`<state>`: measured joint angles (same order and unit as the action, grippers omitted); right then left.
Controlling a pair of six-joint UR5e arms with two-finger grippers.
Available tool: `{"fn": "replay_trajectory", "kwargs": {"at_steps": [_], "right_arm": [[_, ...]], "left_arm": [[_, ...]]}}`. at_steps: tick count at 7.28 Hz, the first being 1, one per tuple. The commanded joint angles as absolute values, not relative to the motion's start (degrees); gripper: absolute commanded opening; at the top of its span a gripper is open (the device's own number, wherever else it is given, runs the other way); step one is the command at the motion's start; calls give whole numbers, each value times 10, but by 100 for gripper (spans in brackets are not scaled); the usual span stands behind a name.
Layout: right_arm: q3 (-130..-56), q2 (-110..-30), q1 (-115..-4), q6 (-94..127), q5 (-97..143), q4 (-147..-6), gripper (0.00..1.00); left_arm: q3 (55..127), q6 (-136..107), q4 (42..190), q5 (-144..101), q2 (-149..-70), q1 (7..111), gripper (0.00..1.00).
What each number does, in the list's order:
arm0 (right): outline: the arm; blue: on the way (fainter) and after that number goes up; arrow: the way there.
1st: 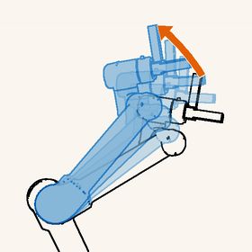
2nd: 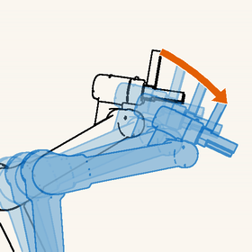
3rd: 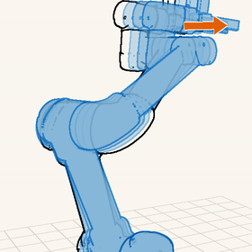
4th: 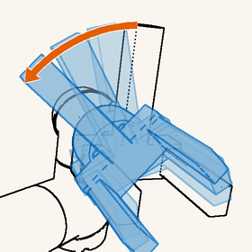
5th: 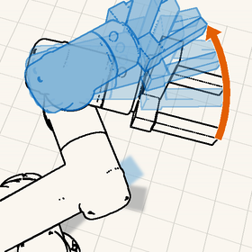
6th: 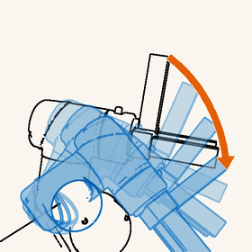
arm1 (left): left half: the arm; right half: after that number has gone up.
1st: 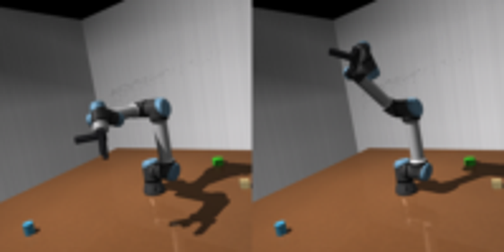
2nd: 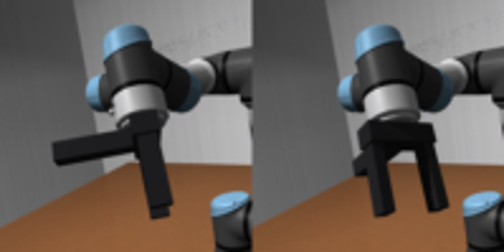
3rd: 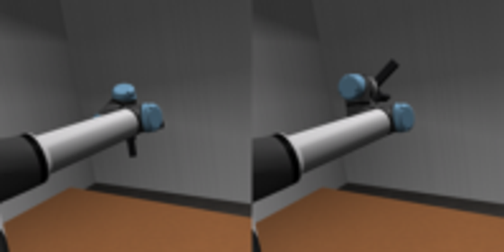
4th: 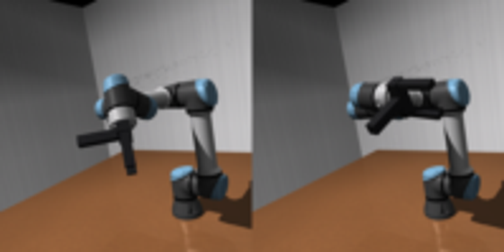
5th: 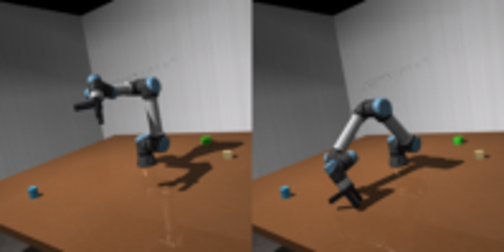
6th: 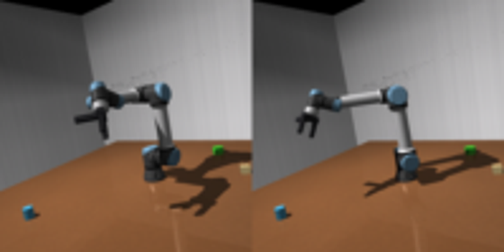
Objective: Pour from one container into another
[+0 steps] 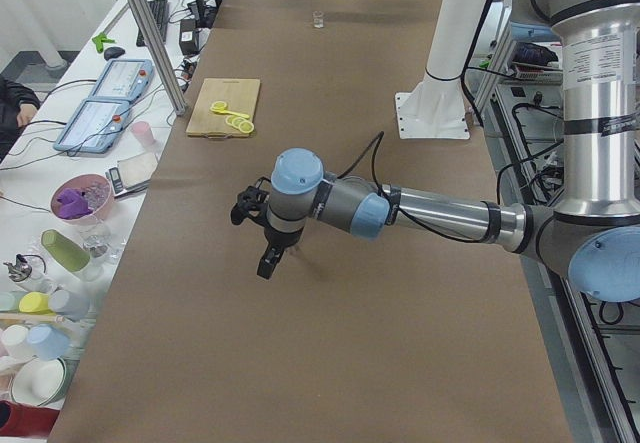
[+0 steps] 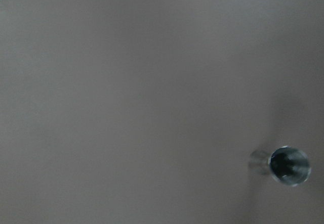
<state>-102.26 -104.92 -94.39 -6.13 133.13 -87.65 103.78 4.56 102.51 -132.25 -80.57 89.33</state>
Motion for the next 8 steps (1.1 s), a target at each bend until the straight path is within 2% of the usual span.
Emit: {"fn": "replay_trajectory", "kwargs": {"at_steps": [1,4,8], "right_arm": [[-1019,-1050,-944,-64,1325,-875,100],[-1015,-1054,-944,-63,1323,-875,100],[-1015,-1054,-944,-62,1323,-875,100]], "left_arm": [[1028,57,996,-1325,-749,919,98],[1067,65,862,-1326,-748,945,98],[1060,85,836,-1327,-749,946,98]]}}
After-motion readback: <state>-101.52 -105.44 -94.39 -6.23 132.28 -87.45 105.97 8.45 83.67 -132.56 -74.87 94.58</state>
